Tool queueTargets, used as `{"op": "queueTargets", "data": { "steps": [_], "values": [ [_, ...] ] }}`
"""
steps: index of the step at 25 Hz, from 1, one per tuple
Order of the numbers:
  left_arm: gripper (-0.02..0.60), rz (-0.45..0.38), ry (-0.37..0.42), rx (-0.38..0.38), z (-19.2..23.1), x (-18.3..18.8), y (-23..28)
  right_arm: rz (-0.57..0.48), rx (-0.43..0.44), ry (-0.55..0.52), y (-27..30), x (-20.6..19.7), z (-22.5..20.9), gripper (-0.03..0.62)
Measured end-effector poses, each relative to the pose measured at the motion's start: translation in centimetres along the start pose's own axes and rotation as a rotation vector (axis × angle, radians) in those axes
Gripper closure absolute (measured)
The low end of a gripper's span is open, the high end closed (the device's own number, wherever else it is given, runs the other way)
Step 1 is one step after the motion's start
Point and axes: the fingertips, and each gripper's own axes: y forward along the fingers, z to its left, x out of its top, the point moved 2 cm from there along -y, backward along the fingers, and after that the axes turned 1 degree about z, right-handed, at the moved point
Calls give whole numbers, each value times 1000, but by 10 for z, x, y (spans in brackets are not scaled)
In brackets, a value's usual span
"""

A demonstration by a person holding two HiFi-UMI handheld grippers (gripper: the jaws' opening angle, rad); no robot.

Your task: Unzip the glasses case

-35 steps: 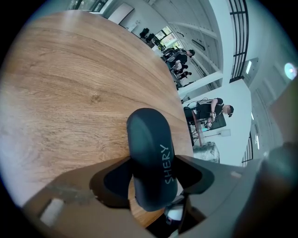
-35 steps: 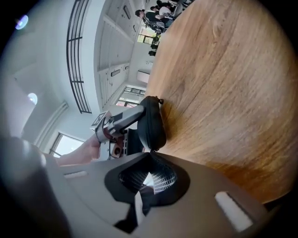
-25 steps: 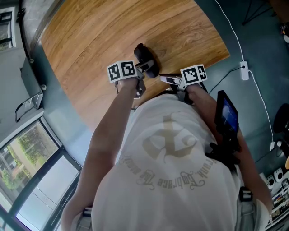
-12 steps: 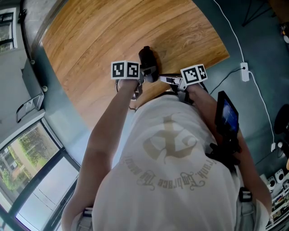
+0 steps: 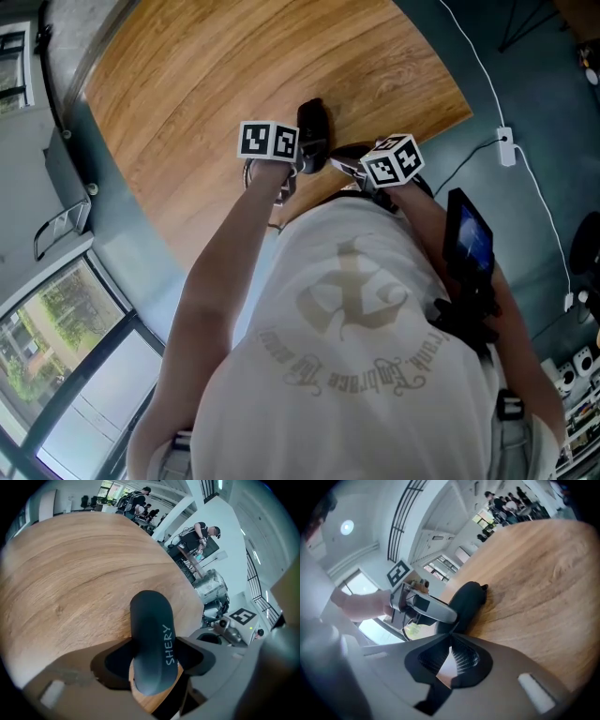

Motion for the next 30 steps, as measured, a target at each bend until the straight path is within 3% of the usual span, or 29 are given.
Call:
{"op": "queueTargets", "data": {
  "steps": [3,6,8,18,20,30],
  "values": [
    [280,3,2,2,0,-1,0,70,-61,-213,0,-2,2,557],
    [281,3,-16,-13,4,-1,-2,169,-97,-440,5,-7,13,483],
    [281,2,-21,-16,4,-2,-3,218,-122,-512,9,-11,15,476],
    [281,12,16,-46,-4,-9,2,266,-50,-452,15,-18,11,503],
    [281,11,19,-45,-4,-9,2,296,-42,-475,15,-21,13,560],
    [279,28,102,-14,-10,-8,9,360,-127,-592,7,-25,14,585]
  ]
}}
